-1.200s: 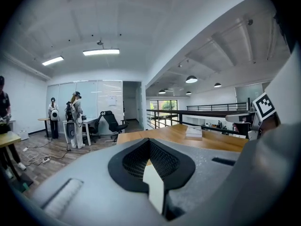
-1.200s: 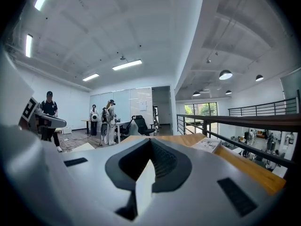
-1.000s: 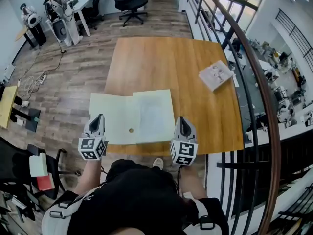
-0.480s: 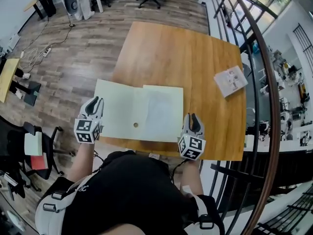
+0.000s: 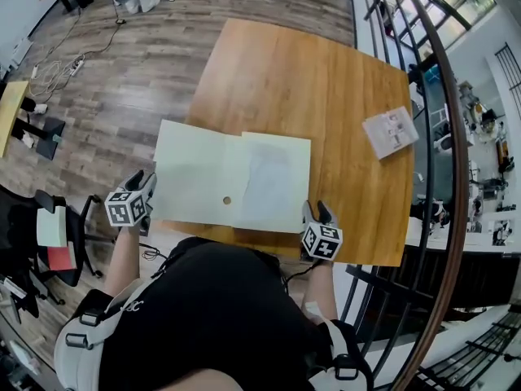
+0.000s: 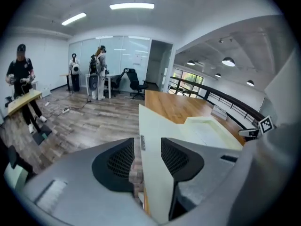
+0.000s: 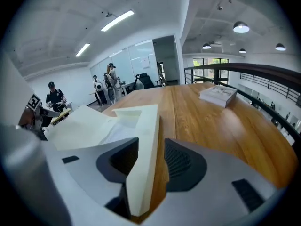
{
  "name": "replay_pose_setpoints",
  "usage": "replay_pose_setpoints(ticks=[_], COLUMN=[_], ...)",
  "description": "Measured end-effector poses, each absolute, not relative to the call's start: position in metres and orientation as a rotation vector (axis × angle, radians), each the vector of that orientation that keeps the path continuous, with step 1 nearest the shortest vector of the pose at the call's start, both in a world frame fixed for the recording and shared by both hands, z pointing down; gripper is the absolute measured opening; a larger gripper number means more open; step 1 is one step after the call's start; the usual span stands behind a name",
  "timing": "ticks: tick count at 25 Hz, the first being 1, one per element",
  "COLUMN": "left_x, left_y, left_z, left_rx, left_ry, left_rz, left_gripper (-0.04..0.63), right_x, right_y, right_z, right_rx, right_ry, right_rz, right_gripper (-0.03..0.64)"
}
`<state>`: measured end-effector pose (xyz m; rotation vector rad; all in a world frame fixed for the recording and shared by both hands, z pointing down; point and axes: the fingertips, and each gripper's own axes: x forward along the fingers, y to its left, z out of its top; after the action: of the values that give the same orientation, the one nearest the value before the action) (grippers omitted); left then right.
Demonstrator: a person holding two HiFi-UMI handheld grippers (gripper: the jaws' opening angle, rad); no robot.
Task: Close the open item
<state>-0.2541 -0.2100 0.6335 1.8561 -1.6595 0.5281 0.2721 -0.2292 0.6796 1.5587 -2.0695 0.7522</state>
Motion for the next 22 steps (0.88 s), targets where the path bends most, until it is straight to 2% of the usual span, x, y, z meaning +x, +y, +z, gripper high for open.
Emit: replay_pose_setpoints(ticks=[6, 11, 12, 14, 22], left_x=[-0.268, -0.264, -0.262, -0.256, -0.225], left_y=[-0.185, -0.179, -0.178, -0.178, -0.19], left_z=[0.674, 0.688, 0.688, 0.683, 0.629], left_rx=[1.743, 1.666, 1.657, 1.657, 1.711], left_ry=[-1.535, -1.385, -1.36, -1.32, -1.107], left_rz=[0.43, 0.238, 0.197, 0.109, -0.258], left_gripper=[0.179, 0.179, 0.172, 0.044, 0.005], right_x=[0.278, 0.281, 0.281, 0.279, 0.261], right_y=[-0.209, -0.208, -0.207, -0.206, -0.2], right_z=[0.71, 0.718, 0.719, 0.72, 0.725], right_rx=[1.489, 1.473, 1.465, 1.453, 1.42], right_ry=[-2.022, -2.061, -2.073, -2.094, -2.15], right_rz=[0.857, 0.992, 1.024, 1.091, 1.259], right_gripper=[0.158, 0.172, 0.172, 0.172, 0.158])
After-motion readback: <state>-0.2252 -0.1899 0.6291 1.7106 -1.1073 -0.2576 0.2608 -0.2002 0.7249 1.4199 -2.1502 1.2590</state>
